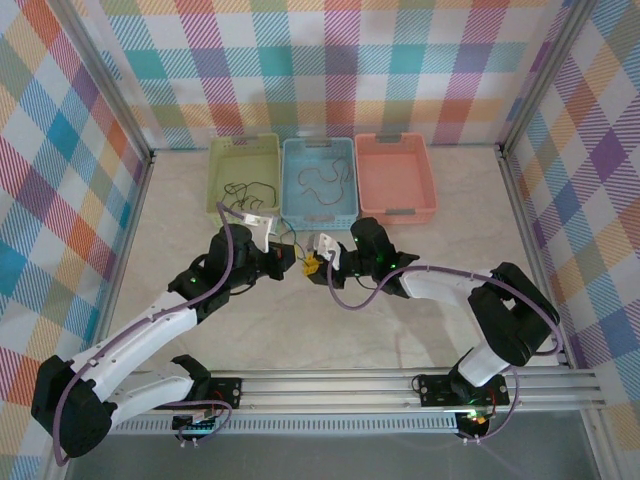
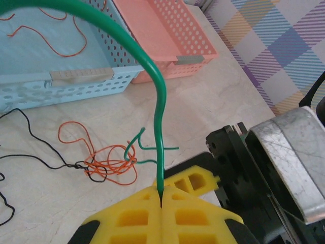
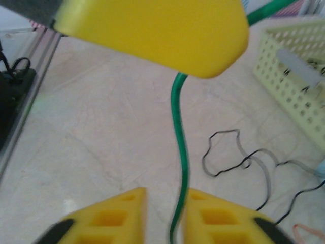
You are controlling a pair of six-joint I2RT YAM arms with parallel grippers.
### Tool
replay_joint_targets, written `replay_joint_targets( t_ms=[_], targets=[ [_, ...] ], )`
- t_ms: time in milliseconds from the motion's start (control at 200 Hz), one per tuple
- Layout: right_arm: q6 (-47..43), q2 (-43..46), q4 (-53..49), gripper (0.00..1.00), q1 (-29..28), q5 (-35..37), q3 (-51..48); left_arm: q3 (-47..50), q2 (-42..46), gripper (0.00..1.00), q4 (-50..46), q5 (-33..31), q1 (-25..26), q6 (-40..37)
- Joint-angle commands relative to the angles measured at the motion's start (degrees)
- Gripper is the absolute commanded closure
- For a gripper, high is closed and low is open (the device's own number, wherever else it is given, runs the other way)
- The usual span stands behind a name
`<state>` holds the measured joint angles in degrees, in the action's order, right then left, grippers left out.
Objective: Untangle the cables
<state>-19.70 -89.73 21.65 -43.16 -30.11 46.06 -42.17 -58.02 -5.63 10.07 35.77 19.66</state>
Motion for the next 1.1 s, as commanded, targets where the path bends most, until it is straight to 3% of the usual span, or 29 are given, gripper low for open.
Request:
replay_joint_targets(
  t_ms=[0, 125, 220, 380, 555, 630, 835, 1095],
  targets=[
    [2.04, 1.16, 6.21, 0.98, -0.26, 1.97, -1.23, -1.56, -0.08, 0.95, 0.94, 0.88, 0.53, -1.11],
    [4.95, 2.63, 9.9, 1.0, 0.15, 6.4, -3.49, -1.54, 0.01, 0.44, 0.77, -0.02, 0.62, -1.1],
    [7.92, 2.57, 10.89, 1.0, 1.54, 8.72, -4.04, -1.21, 0.71, 0.25, 0.64, -1.69, 0.62, -0.89],
    [15.04, 0.9, 13.27, 1.0, 4.42, 9.98, -4.4, -0.37, 3.23, 0.22, -0.51, -7.43, 0.55, -0.81],
    [22.81, 0.46, 18.98, 1.0, 7.69, 10.81, -6.39, -0.57, 5.56, 0.17, -6.5, -22.41, 0.4, 1.75],
    [25.0, 0.03, 20.71, 1.0, 9.23, 10.86, -7.1, -0.89, 5.47, 0.15, -8.52, -25.94, -0.02, 2.62],
    [30.17, -1.91, 23.97, 1.0, 11.94, 11.12, -7.93, -3.64, 0.79, 0.13, -12.01, -22.94, -0.8, 3.49],
    [31.57, -1.93, 24.62, 1.0, 12.57, 12.52, -8.38, -9.11, -11.18, 0.13, -15.24, -12.91, -1.57, 4.05]
  ],
)
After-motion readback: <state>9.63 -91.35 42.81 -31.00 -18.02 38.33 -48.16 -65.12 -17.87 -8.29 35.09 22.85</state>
